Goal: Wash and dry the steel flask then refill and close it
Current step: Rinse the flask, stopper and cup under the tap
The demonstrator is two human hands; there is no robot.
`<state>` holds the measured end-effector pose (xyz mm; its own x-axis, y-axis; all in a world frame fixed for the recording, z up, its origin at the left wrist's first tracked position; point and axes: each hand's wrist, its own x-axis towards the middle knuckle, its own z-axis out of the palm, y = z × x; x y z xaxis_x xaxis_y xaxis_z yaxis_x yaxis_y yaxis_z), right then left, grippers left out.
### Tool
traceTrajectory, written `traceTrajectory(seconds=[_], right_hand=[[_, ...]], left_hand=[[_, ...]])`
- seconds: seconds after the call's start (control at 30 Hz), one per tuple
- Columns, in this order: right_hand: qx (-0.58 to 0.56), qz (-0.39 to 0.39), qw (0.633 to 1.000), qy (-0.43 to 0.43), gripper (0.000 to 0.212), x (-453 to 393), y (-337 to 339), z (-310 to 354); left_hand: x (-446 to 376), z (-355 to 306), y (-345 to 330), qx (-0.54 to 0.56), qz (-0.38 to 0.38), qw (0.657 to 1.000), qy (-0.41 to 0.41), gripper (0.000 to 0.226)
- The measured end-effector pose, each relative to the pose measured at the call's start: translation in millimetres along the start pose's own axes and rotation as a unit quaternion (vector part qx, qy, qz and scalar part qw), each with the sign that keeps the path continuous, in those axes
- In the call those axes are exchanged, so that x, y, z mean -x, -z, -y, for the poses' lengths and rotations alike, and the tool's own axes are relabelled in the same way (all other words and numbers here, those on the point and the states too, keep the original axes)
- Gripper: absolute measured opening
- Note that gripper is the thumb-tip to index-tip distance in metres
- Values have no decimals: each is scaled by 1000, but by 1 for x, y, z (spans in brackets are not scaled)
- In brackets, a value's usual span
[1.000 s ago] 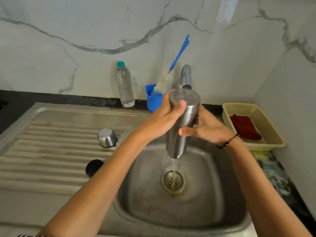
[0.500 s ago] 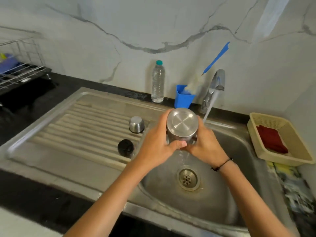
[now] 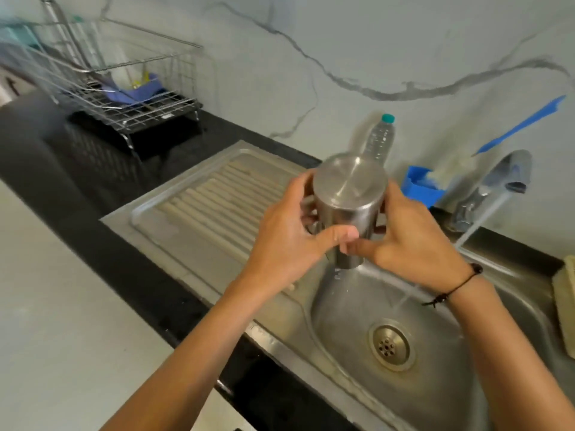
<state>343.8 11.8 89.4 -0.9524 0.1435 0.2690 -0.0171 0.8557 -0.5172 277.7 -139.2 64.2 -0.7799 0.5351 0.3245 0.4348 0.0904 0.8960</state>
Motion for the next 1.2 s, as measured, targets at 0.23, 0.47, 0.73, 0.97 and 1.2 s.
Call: traceTrajectory(seconds=[0.23, 0.47, 0.73, 0.97, 1.2], right_hand=[[-83, 78, 993, 24, 83, -57, -49, 35], [-183, 147, 972, 20, 83, -87, -116, 49], [-193, 160, 968, 7, 82, -92, -139, 45], [-176, 178, 968, 1, 81, -94, -138, 46], [-131, 212, 968, 2, 74, -91, -127, 38]], left_hand=[[-5, 10, 69, -72, -63, 995, 29, 78], [4, 50, 108, -143, -89, 983, 73, 70], [6, 68, 114, -175, -85, 977, 83, 64], [4, 74, 112, -166, -69, 977, 116, 61], [27, 71, 106, -204, -171, 953, 146, 81]])
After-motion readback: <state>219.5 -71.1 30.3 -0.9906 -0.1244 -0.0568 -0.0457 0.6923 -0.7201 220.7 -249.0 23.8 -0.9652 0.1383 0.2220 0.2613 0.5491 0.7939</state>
